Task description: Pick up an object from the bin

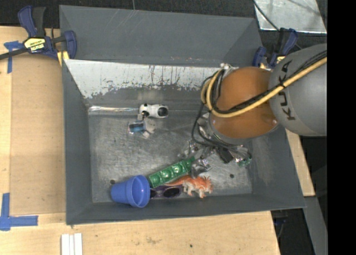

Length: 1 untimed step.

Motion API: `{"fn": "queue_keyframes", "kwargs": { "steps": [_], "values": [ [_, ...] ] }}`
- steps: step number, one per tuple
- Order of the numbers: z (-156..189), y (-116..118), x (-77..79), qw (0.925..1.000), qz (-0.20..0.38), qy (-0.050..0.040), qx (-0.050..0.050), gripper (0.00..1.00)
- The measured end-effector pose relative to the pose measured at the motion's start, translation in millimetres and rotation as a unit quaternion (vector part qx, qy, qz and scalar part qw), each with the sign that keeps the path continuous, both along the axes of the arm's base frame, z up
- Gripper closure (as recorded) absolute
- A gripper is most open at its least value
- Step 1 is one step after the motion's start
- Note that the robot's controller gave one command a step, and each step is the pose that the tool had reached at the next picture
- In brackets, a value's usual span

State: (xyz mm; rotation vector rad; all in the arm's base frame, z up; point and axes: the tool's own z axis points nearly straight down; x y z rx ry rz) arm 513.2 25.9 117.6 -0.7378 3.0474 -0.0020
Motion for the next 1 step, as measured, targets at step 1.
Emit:
{"fn": "queue_keyframes", "kwargs": {
  "steps": [1],
  "values": [
    [4.6,0.0,-0.8,1.0,-0.001,0.0026,0.0,1.0]
  ]
}}
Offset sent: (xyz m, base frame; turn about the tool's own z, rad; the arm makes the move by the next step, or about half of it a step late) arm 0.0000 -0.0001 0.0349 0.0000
